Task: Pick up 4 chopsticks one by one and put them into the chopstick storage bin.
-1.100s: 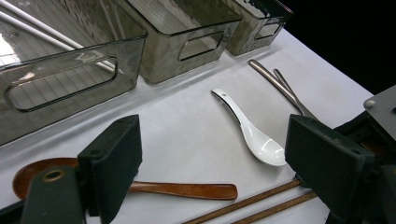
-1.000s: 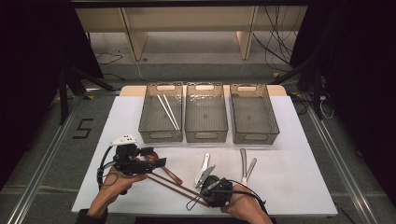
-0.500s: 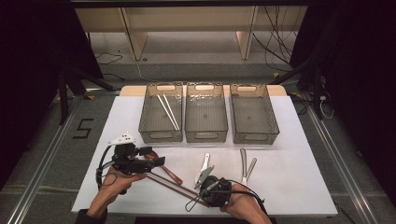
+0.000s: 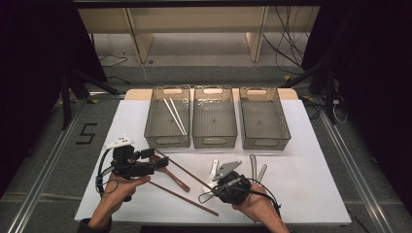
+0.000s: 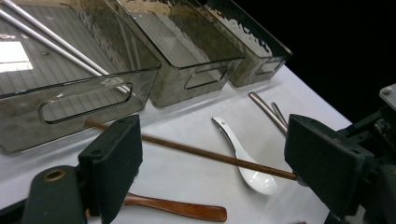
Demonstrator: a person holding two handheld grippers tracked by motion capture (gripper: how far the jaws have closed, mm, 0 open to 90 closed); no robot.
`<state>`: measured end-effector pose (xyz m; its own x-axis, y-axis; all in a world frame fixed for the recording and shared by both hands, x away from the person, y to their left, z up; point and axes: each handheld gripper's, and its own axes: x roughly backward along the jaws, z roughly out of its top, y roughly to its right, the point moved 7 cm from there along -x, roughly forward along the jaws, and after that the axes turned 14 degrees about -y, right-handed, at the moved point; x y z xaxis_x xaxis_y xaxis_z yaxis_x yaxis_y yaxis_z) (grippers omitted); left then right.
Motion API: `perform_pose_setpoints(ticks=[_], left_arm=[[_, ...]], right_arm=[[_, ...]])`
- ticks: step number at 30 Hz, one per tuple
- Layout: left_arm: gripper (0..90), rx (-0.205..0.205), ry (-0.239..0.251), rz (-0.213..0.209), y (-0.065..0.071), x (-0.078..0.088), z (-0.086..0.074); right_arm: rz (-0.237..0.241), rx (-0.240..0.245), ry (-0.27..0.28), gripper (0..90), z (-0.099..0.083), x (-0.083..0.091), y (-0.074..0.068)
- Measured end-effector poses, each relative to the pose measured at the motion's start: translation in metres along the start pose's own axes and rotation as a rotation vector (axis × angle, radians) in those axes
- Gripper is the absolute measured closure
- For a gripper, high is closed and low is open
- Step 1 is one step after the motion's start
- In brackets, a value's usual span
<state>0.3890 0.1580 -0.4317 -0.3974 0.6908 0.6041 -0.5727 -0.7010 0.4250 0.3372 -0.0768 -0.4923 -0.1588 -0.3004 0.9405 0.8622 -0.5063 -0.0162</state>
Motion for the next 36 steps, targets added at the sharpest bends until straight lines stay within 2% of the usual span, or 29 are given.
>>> perform_pose_setpoints(ticks=[3, 8, 13, 18, 23, 28, 30, 32, 36], left_arm=[[18.8, 0.040, 0.001, 0.003, -0.002, -0.002, 0.000], [18.8, 0.120, -0.023, -0.006, -0.004, -0.015, -0.006], [19.3, 0.186, -0.038, -0.072, 0.005, -0.031, -0.010], [21.3, 0.213, -0.045, -0.136, 0.015, -0.043, -0.011], [25.2, 0.235, -0.047, -0.160, 0.020, -0.051, -0.012], [32.7, 0.263, -0.038, -0.195, 0.024, -0.059, -0.012], [38.2, 0.258, -0.039, -0.205, 0.026, -0.060, -0.012], [40.0, 0.254, -0.034, -0.210, 0.029, -0.062, -0.011], [49.2, 0.262, -0.031, -0.230, 0.032, -0.066, -0.010]], right_arm=[[-0.024, -0.033, 0.043, 85.2, 0.002, 0.006, 0.006], [-0.032, -0.051, 0.079, 85.2, 0.004, 0.010, 0.010], [-0.043, -0.063, 0.117, 85.2, 0.009, 0.012, 0.009], [-0.044, -0.063, 0.130, 85.2, 0.012, 0.012, 0.007], [-0.040, -0.063, 0.145, 85.1, 0.015, 0.011, 0.005], [-0.036, -0.056, 0.157, 85.1, 0.018, 0.011, 0.003], [-0.033, -0.057, 0.160, 85.1, 0.018, 0.011, 0.003], [-0.031, -0.058, 0.163, 85.1, 0.018, 0.011, 0.003], [-0.033, -0.052, 0.174, 85.0, 0.020, 0.011, 0.002]])
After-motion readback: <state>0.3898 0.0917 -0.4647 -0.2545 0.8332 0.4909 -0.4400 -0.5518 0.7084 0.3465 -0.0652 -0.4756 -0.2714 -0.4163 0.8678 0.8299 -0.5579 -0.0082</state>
